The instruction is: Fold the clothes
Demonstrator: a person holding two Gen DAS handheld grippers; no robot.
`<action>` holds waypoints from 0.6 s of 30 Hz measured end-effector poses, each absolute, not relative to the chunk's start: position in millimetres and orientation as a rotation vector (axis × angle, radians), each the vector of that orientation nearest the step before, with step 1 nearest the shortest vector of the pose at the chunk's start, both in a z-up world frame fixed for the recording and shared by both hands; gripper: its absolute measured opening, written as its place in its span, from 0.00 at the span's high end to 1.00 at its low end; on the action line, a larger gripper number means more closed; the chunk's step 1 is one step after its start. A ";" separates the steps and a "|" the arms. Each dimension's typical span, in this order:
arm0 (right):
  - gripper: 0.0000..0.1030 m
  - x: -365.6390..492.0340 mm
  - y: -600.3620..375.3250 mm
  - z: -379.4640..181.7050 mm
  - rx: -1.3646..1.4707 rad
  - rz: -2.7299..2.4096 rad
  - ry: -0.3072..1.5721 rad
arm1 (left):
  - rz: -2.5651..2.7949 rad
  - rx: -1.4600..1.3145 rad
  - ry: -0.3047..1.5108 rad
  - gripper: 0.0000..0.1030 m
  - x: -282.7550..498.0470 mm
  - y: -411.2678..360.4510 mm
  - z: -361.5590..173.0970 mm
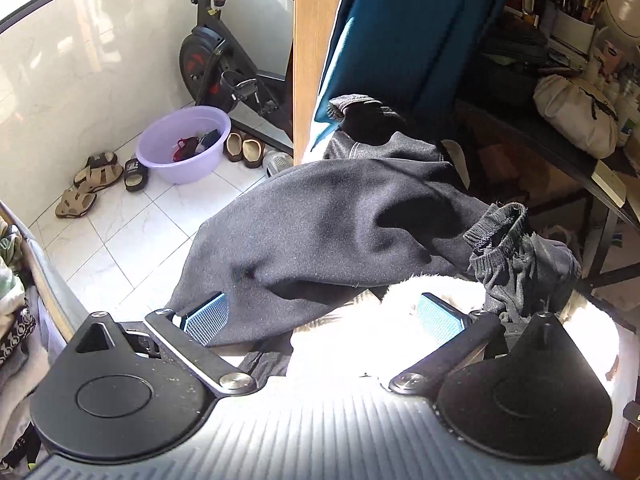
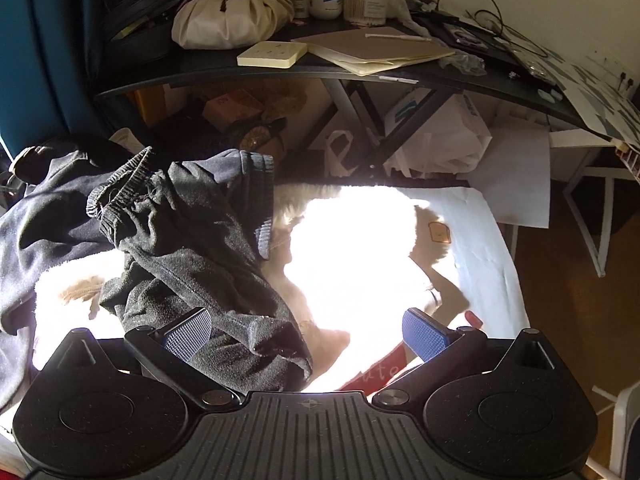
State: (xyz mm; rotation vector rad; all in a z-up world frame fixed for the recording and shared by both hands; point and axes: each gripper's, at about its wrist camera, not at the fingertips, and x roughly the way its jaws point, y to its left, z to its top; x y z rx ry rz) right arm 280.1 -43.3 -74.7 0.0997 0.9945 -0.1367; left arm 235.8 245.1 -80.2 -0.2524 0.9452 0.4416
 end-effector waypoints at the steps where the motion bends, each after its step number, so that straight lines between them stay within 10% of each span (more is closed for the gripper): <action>1: 0.04 288.9 -41.7 -76.7 0.085 -0.119 0.992 | 0.460 -0.241 0.952 0.01 231.3 244.9 -81.6; 18: 0.09 404.0 52.3 -157.3 -0.003 0.158 0.896 | 0.602 -0.312 1.036 0.01 175.8 228.9 -101.7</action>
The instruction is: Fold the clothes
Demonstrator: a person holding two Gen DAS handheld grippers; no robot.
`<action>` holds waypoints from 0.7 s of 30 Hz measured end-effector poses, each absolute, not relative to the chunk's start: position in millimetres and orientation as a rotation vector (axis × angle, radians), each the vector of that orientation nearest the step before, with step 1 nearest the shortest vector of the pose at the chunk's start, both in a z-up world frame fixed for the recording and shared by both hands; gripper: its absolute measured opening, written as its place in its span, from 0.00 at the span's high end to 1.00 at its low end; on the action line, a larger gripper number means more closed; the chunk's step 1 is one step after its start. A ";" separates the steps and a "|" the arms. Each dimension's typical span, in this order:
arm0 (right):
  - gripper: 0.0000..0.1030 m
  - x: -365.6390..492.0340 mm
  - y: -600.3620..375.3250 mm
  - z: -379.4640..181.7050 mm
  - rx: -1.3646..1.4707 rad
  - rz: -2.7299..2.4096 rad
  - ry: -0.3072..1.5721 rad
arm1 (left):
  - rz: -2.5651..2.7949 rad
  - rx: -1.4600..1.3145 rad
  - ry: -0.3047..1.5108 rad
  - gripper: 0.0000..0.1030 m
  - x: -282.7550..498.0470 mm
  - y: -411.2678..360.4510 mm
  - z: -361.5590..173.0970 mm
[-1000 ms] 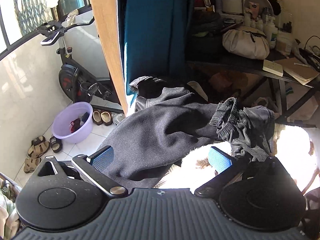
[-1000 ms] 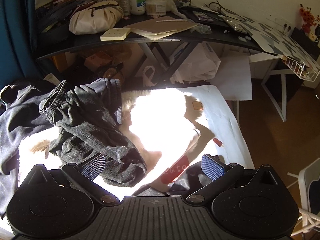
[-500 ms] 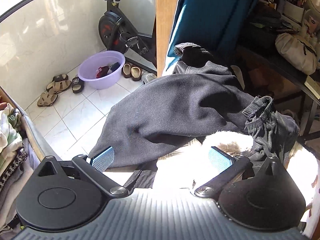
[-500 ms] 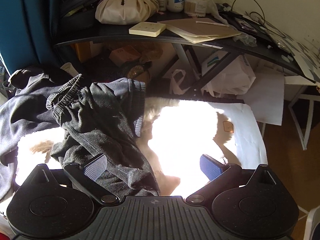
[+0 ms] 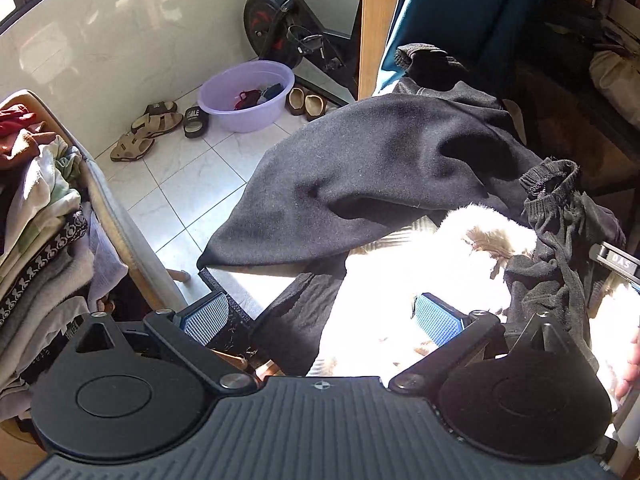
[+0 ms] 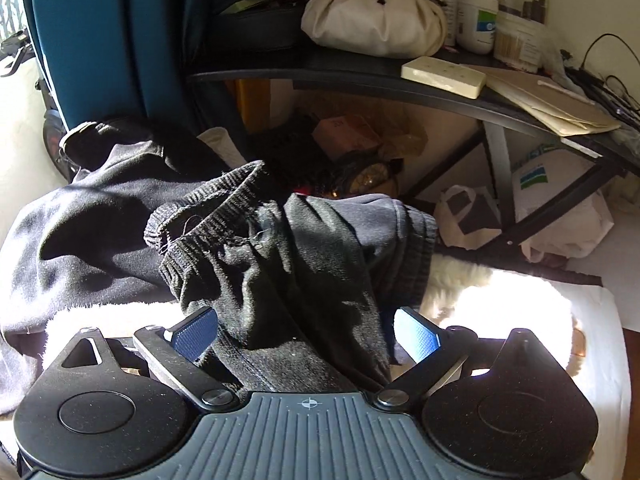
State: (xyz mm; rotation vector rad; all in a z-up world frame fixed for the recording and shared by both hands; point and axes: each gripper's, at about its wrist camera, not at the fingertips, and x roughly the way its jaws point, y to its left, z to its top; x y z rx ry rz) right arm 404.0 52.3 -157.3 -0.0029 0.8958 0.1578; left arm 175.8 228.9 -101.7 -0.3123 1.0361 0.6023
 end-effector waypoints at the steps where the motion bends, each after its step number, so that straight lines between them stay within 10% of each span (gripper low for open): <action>1: 0.09 409.1 62.5 -164.1 -0.022 0.171 0.898 | 0.611 -0.305 1.043 0.01 173.4 229.4 -103.7; 5: 0.09 417.5 95.4 -186.2 -0.105 0.221 0.925 | 0.653 -0.292 1.081 0.01 165.8 233.9 -111.4; 9: 0.58 417.3 95.9 -199.8 -0.079 0.251 1.015 | 0.664 -0.309 1.093 0.01 164.0 237.7 -112.4; 13: 0.84 406.9 63.8 -189.8 0.027 0.247 0.986 | 0.622 -0.269 1.088 0.01 174.2 233.2 -109.2; 21: 0.87 353.7 -27.1 -159.9 0.179 0.127 0.958 | 0.506 -0.268 1.108 0.01 197.5 215.5 -116.0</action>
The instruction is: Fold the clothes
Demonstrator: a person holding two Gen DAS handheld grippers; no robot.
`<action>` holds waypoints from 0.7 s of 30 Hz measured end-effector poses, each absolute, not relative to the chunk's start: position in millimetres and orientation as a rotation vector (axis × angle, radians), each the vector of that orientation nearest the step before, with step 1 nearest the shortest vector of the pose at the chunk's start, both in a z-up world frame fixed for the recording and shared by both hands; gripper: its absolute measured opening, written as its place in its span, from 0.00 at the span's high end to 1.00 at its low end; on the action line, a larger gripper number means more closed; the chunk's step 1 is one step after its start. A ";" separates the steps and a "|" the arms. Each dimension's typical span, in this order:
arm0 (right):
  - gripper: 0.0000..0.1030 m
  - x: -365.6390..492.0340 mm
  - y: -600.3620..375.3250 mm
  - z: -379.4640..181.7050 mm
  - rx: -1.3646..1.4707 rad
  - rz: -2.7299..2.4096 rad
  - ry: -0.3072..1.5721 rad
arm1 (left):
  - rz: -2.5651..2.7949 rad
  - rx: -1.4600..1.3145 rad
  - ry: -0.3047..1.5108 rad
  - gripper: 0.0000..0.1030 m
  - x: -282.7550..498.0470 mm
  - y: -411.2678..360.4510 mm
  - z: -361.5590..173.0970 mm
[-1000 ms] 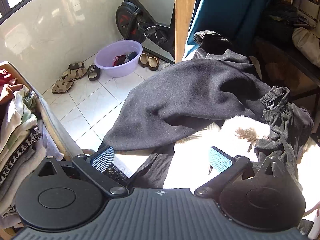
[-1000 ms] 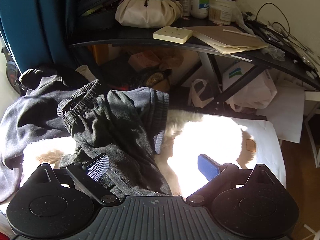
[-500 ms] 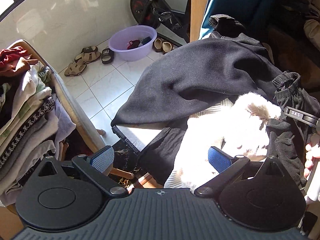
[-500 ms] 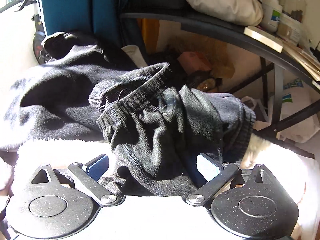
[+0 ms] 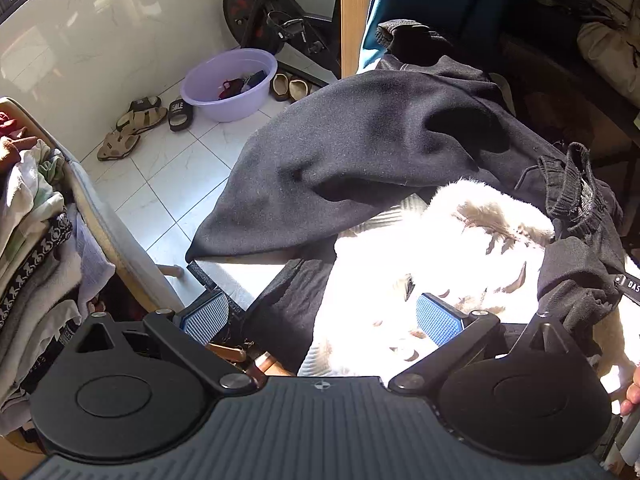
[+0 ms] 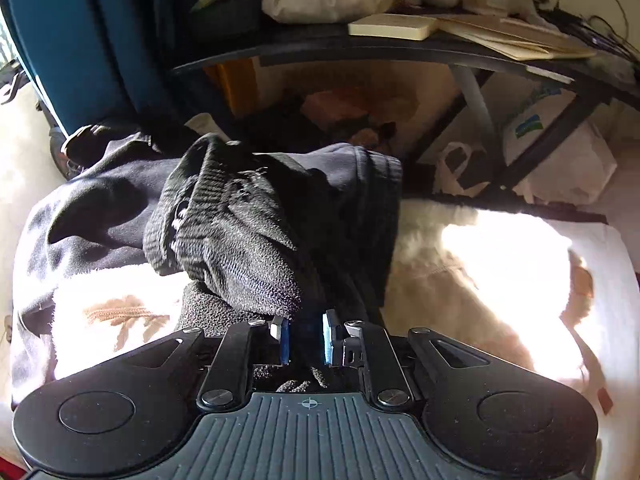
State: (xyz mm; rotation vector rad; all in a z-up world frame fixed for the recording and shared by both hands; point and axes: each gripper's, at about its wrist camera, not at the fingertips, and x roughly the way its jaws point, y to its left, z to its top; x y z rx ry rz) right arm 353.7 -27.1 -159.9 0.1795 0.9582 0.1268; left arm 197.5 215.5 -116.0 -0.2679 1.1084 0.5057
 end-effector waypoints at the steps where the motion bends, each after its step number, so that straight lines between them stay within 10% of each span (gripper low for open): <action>1: 0.87 344.4 -43.2 -159.2 0.212 0.090 0.974 | 0.487 -0.262 1.115 0.01 200.5 211.7 -117.3; 11: 0.90 238.9 -165.4 -213.5 0.393 -0.335 1.230 | 0.304 -0.158 1.145 0.01 228.5 164.6 -120.5; 21: 0.41 244.0 -205.3 -186.9 0.396 -0.397 1.018 | 0.213 -0.054 1.159 0.01 243.0 127.2 -119.2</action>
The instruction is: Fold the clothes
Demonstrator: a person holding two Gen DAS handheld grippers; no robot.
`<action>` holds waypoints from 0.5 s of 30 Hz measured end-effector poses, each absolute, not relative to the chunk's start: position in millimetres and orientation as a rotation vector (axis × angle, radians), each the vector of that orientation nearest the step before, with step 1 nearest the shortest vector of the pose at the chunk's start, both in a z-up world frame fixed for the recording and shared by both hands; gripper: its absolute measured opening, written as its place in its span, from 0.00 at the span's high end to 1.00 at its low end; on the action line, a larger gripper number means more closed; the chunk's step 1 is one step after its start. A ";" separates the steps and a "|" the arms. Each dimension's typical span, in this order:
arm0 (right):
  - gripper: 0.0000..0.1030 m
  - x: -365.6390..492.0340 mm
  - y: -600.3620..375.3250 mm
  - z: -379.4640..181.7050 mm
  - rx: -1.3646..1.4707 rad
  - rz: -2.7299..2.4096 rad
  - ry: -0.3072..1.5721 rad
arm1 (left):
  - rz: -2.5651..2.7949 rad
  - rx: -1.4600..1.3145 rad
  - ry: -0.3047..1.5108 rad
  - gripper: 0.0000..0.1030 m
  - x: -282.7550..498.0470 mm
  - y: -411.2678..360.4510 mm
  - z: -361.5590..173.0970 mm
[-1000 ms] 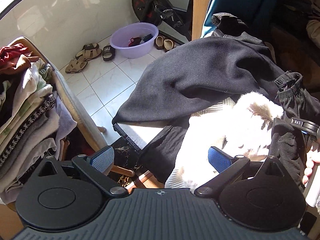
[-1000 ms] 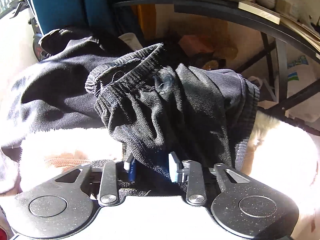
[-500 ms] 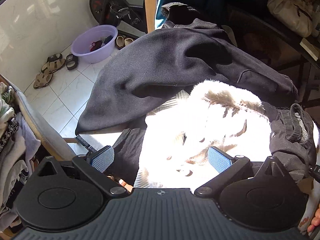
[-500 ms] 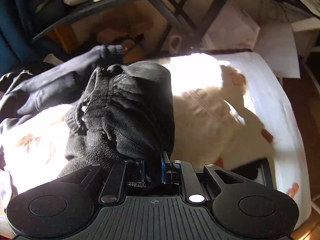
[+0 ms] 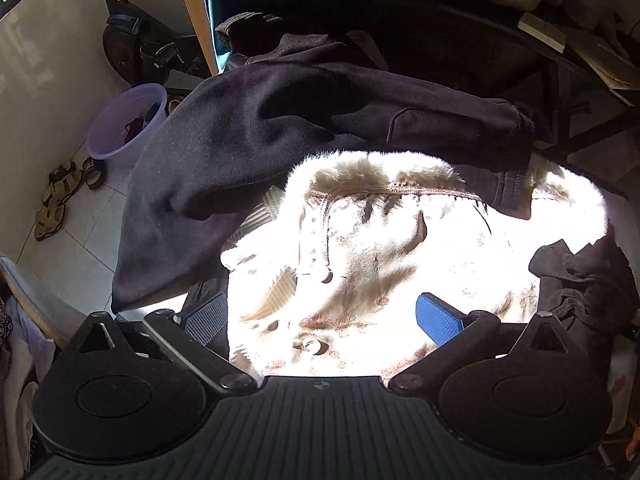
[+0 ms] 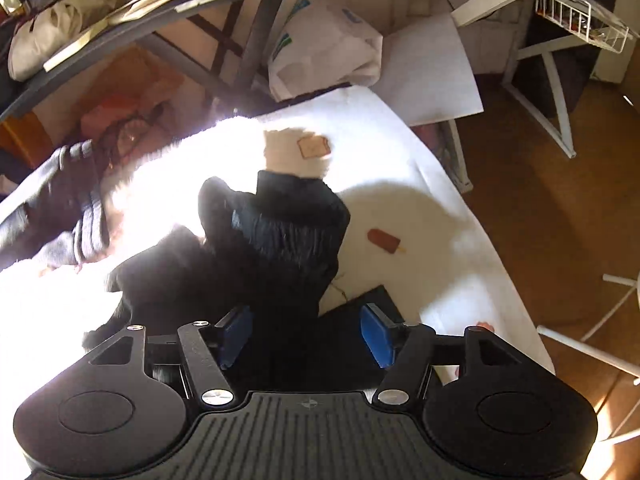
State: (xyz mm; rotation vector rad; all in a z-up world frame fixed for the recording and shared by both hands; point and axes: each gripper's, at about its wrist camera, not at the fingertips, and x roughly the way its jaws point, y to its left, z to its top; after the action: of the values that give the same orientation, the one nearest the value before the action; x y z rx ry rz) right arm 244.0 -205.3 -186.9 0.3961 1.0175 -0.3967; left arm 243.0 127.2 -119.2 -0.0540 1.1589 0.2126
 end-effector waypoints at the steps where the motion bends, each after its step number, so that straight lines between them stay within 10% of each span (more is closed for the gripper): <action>1: 0.36 250.2 -209.2 -187.0 0.382 -0.401 1.005 | 0.208 -0.043 1.158 0.01 243.3 124.0 -119.0; 8: 0.16 295.8 -230.7 -206.5 0.353 -0.369 1.047 | 0.141 -0.002 1.167 0.01 246.2 96.8 -124.1; 11: 0.39 308.6 -240.7 -220.8 0.452 -0.342 1.094 | 0.007 0.074 1.158 0.01 252.1 67.3 -132.4; 13: 0.78 312.9 -247.8 -226.8 0.521 -0.329 1.112 | -0.119 0.156 1.133 0.01 257.5 36.2 -140.9; 15: 0.88 311.4 -254.7 -226.3 0.566 -0.315 1.106 | -0.275 0.253 1.101 0.01 263.3 -3.7 -151.9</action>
State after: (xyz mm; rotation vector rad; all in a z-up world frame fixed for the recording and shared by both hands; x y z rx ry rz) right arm 311.4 -254.7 -226.3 0.5664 1.1059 -0.3149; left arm 263.3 -3.7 -151.9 0.2533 1.1008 -0.2751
